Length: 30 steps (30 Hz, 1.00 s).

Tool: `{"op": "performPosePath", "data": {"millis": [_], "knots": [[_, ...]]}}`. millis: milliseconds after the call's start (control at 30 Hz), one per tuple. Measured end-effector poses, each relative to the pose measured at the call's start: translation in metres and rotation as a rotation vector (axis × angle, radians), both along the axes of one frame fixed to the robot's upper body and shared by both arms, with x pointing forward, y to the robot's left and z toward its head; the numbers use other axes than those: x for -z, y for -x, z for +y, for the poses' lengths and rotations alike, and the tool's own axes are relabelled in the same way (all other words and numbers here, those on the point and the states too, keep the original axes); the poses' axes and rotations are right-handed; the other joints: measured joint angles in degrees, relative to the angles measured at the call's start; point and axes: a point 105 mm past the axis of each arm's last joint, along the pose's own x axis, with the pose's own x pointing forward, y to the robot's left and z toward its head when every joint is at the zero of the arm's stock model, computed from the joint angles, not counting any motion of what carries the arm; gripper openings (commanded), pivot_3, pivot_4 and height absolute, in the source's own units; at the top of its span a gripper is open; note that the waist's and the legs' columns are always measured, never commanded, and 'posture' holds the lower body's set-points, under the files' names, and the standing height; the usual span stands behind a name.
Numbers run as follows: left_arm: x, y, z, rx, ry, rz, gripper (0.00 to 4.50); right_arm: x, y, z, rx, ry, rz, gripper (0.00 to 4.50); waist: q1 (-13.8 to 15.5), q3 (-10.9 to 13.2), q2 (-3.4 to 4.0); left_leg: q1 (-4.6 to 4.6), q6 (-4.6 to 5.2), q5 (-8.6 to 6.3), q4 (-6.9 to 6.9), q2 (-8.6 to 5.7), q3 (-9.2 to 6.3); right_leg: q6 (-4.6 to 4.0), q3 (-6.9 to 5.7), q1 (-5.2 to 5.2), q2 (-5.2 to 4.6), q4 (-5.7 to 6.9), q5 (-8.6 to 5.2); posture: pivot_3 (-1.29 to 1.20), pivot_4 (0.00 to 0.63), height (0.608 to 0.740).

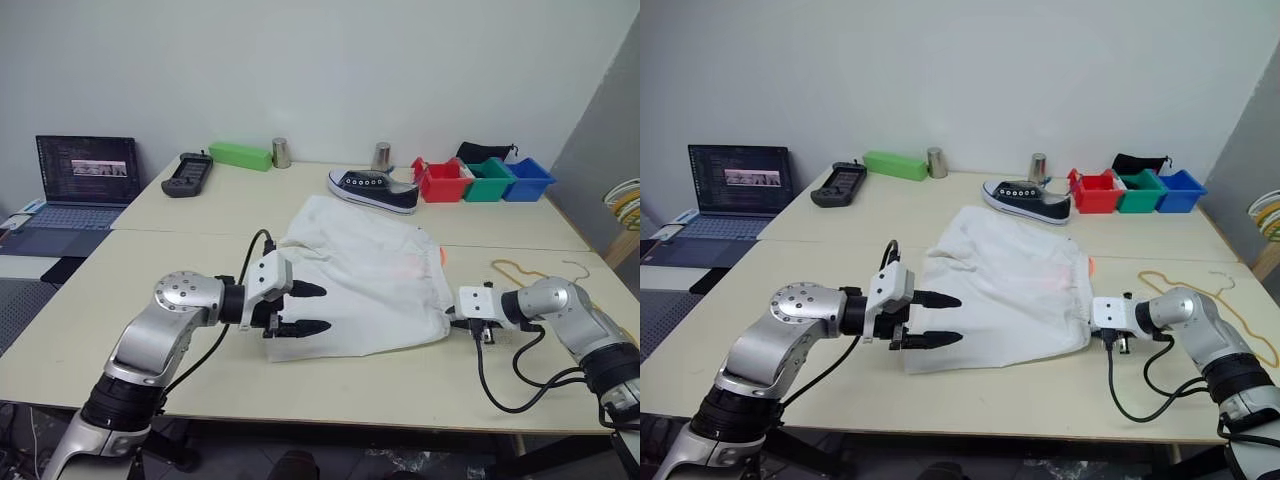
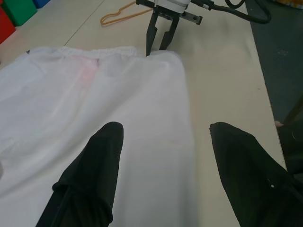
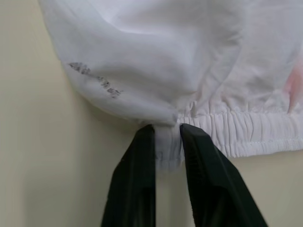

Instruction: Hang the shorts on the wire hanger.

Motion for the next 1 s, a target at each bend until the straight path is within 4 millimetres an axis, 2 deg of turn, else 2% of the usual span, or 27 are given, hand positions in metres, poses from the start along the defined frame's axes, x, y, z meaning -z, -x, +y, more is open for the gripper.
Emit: {"op": "performPosePath", "data": {"millis": [233, 333, 400, 567, 733, 800, 867, 1000], "knots": [[0.006, -0.008, 0.004, -0.018, -0.008, 0.001, 3.14, 0.0, 0.019, -0.013, 0.009, 0.009, 0.043, 0.01, 0.08, 0.01, 0.02, 0.01, 0.0, 0.0, 0.0, -0.02, -0.06, -0.01, -0.05, 0.11, -0.01, -0.11, -0.01, 0.32, 0.0, 0.74], [0.008, -0.007, 0.006, -0.009, -0.028, -0.004, 3.14, 0.0, 0.052, -0.026, -0.006, 0.045, 0.129, 0.01, 0.65, 0.0, 0.1, 0.01, 0.05, -0.03, 0.0, -0.1, -0.28, -0.02, -0.23, 0.26, -0.06, -0.22, -0.09, 0.31, 0.0, 0.74], [0.01, -0.008, 0.009, -0.012, -0.037, 0.004, 3.14, 0.0, 0.065, -0.031, -0.003, 0.058, 0.172, 0.01, 0.65, 0.0, 0.1, 0.17, 0.08, -0.05, 0.0, -0.07, -0.36, -0.03, -0.31, 0.52, -0.05, -0.37, -0.1, 0.31, 0.0, 0.74], [0.013, -0.005, 0.009, 0.003, -0.047, 0.019, 3.14, 0.001, 0.069, -0.029, 0.005, 0.054, 0.178, 0.01, -0.26, 0.03, 0.15, 0.43, 0.09, -0.05, -0.04, -0.03, -0.34, -0.13, -0.27, 0.73, 0.06, -0.33, -0.16, 0.31, 0.0, 0.74], [0.024, 0.004, 0.018, 0.029, -0.102, 0.065, 3.14, 0.001, 0.065, -0.029, 0.016, 0.053, 0.154, 0.01, -0.28, 0.04, 0.16, 0.44, 0.09, -0.06, -0.05, -0.03, -0.34, -0.14, -0.26, 0.73, 0.07, -0.33, -0.17, 0.31, 0.0, 0.74], [0.026, 0.004, 0.021, 0.026, -0.124, 0.056, 3.14, 0.0, 0.061, -0.027, 0.023, 0.041, 0.146, 0.53, -0.29, 0.04, 0.16, 0.45, 0.09, -0.06, -0.05, -0.02, -0.34, -0.14, -0.25, 0.73, 0.07, -0.33, -0.17, 0.32, 0.0, 0.74], [0.026, 0.003, 0.022, 0.027, -0.133, 0.037, 3.14, -0.001, 0.058, -0.022, 0.031, 0.018, 0.136, 0.83, -0.27, 0.05, 0.18, 0.45, 0.09, -0.06, -0.05, -0.02, -0.34, -0.16, -0.26, 0.73, 0.07, -0.32, -0.18, 0.31, 0.0, 0.74], [0.029, 0.001, 0.023, 0.017, -0.137, 0.031, 3.14, -0.003, 0.062, -0.021, 0.041, 0.01, 0.174, 1.73, -0.05, 0.11, 0.25, 0.41, 0.09, -0.06, -0.05, -0.03, -0.36, -0.17, -0.28, 0.72, 0.06, -0.35, -0.18, 0.31, 0.0, 0.74]]}}
